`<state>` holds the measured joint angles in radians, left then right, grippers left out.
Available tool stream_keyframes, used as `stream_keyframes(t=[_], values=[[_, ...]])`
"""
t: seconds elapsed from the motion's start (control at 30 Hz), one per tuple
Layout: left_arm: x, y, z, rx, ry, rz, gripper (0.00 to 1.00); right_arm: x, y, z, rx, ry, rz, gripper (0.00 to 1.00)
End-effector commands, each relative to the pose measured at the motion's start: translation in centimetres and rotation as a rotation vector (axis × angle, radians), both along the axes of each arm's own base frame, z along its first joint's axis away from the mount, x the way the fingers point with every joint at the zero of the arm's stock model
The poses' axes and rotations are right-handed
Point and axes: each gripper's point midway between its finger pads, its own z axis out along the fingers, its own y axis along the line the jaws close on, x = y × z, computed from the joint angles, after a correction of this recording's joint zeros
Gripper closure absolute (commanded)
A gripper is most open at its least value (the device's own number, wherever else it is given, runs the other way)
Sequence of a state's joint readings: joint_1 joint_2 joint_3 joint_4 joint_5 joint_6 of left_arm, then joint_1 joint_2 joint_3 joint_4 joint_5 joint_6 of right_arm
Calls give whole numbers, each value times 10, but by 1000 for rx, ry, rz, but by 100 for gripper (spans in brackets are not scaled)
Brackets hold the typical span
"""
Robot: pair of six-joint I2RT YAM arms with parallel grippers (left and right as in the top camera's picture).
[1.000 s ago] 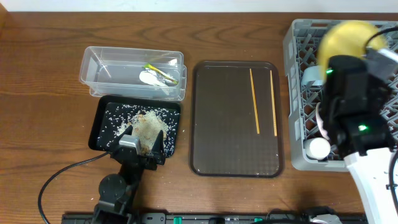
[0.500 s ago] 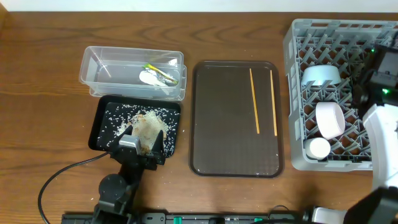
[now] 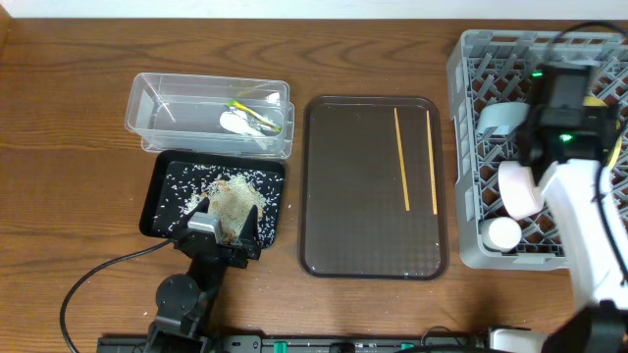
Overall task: Sort waste into correct bins and load items into the dishwasher rack
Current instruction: 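Stand the yellow plate upright in the dish rack's right side, then grasp the left chopstick on the brown tray with the right gripper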
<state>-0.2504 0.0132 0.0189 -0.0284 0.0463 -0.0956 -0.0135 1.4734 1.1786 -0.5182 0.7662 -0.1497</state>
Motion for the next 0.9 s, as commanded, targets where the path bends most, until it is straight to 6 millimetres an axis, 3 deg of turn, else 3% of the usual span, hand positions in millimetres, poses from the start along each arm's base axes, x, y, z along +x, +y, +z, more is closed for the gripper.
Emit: stream_keyframes(t=[0.0,0.1,0.17,0.27,0.33,0.5,0.73,0.87], values=[[0,2,-16,29,46,7,9,1,85,17,220,-113,208,19],[0,2,-16,29,46,7,9,-15,178,-4,579,-65,391,27],[0,2,-16,29,46,7,9,-31,227,-19,774,9,446,30],[0,2,-16,29,46,7,9,-47,262,-51,861,122,419,32],[0,2,-16,29,45,7,9,-49,261,-74,806,175,360,38],[0,2,-16,29,46,7,9,-34,232,-131,666,212,147,43],[0,2,-16,29,46,7,9,-23,243,-188,730,316,131,67],[0,2,-16,29,46,7,9,-30,239,-209,704,377,103,67]])
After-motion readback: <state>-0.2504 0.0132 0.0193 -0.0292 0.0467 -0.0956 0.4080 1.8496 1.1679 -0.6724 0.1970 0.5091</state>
